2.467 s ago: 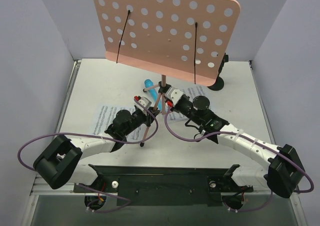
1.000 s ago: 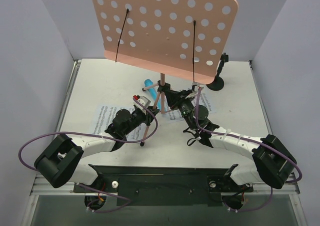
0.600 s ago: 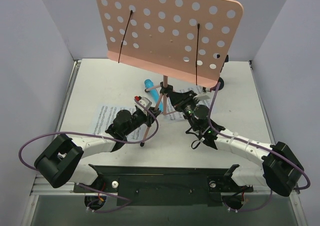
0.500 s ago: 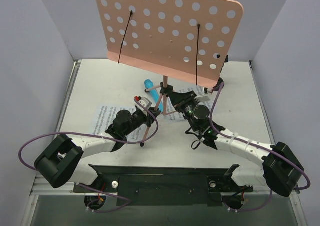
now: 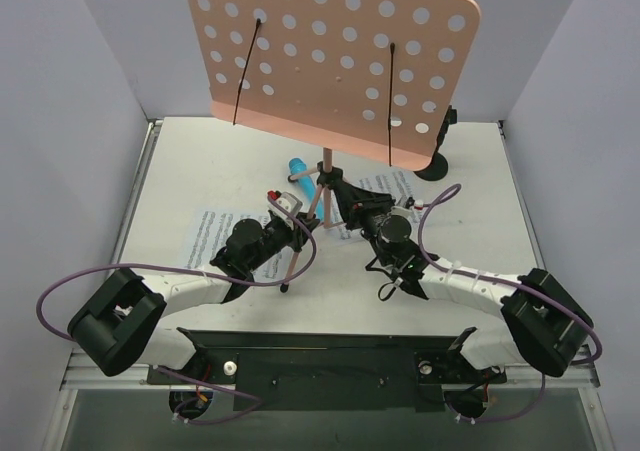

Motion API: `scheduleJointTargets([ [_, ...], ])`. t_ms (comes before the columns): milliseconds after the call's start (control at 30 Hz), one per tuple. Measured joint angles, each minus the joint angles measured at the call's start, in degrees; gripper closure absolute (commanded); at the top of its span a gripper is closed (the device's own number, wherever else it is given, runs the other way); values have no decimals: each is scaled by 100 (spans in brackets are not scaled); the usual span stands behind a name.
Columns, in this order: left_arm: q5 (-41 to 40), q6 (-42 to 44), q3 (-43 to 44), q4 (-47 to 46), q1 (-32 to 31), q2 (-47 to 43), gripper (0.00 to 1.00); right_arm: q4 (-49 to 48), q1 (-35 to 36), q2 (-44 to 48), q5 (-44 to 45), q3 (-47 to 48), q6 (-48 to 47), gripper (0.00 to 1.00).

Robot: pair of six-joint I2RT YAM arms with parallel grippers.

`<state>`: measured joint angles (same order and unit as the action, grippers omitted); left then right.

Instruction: Set up the instrument practice props

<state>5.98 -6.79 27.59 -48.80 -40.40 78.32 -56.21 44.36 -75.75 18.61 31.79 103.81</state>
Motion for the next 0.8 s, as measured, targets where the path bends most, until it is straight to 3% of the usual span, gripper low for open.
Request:
scheduleJointTargets([
  [33,-17,-2,0,7,0,-2,100,-219,0,-90,-17,-57,216,95],
  [67,-35,-2,0,15,0,-9,100,-411,0,-173,-39,-98,369,73],
  [100,-55,-4,0,20,0,-13,100,-588,-4,-245,-72,-136,481,66],
  [133,-63,-4,0,24,0,-15,100,-713,-13,-295,-92,-157,496,38],
  [200,-70,0,0,37,-2,-31,100,-765,-125,-372,-74,-254,269,26],
  [400,-68,22,-20,125,-2,-107,100,-356,-616,273,-72,-968,-1425,21],
  [533,-72,33,-24,188,0,-149,100,573,-815,1655,-459,-892,-3853,15],
  [633,-74,50,-24,192,0,-155,95,1113,-638,2306,-640,-575,-5663,10],
  [800,-90,55,-92,175,0,-227,98,1351,-376,2837,-643,-890,-8395,17],
])
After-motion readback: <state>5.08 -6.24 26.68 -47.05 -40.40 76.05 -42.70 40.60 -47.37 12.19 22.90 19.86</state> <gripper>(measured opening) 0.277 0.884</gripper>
